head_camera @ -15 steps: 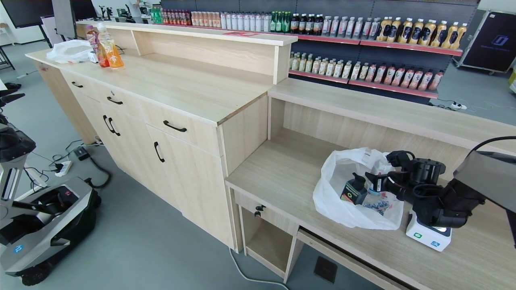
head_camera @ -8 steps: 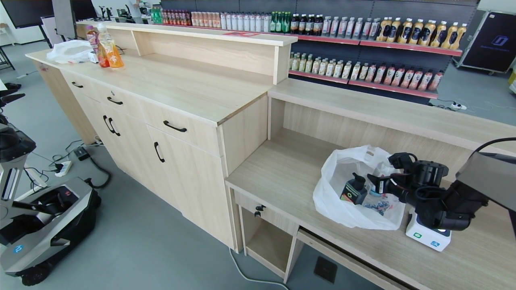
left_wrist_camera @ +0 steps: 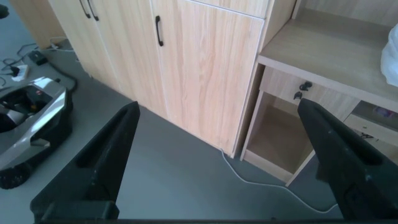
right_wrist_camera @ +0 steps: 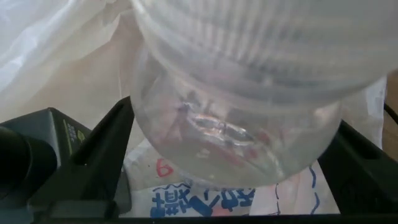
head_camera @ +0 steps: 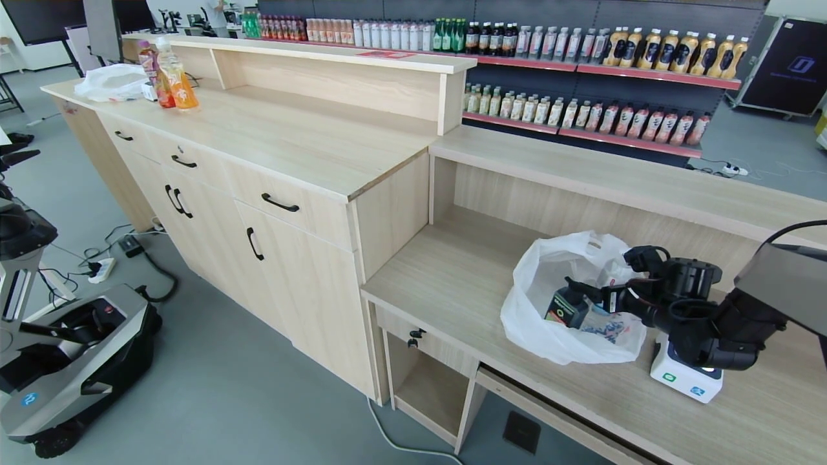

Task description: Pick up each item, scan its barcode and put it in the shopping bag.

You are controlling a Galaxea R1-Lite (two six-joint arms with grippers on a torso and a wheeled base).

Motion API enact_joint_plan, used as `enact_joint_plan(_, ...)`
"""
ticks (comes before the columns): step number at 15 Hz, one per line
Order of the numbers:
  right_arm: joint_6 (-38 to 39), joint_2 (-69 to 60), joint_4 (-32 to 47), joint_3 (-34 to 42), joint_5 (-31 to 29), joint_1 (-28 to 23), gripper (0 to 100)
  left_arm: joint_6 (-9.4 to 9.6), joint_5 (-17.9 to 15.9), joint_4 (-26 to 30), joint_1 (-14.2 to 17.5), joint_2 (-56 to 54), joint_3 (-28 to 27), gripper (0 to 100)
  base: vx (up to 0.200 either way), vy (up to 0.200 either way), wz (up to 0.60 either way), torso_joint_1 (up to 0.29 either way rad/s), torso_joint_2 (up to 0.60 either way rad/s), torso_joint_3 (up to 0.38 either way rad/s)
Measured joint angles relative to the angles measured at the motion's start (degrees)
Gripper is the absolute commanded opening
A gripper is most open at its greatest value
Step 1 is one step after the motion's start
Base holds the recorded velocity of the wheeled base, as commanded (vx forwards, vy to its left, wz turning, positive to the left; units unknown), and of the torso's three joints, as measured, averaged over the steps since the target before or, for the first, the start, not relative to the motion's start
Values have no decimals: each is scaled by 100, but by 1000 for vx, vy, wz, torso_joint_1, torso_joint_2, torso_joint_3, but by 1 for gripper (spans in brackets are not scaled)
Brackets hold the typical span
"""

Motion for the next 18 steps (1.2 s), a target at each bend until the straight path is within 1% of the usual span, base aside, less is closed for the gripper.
enact_joint_plan(3,0,-455,150,67,419,6,100,0,1,-2,2,0,0,100,0,0,0,0,0,0)
enact_joint_plan(6,-18,-1196,514,179,542,17,100,0,1,0,-2,0,0,100,0,0,0,0,0,0)
enact_joint_plan(7,-77,-1447,733,262,547,22,100,0,0,0,-2,0,0,100,0,0,0,0,0,0)
enact_joint_plan(11,-512,-2792,2097,813,547,28,100,0,1,-2,0,0,0,100,0,0,0,0,0,0)
enact_joint_plan(13,-788,-3613,2493,1257,550,-5,100,0,0,-2,0,0,0,100,0,0,0,0,0,0)
enact_joint_plan(14,-1064,-3989,2690,1480,536,-102,100,0,1,-2,0,0,0,100,0,0,-600,7,7,2)
enact_joint_plan(15,-1449,-4322,2948,1646,488,-271,100,0,0,-2,0,0,0,100,0,0,-600,2,2,7)
enact_joint_plan(16,-1680,-4601,3112,1762,422,-488,100,0,0,-2,0,0,0,100,0,0,-600,-2,2,2)
enact_joint_plan(18,-1752,-5016,3190,1855,330,-769,100,0,1,-2,2,0,0,100,0,0,-600,-2,-2,9)
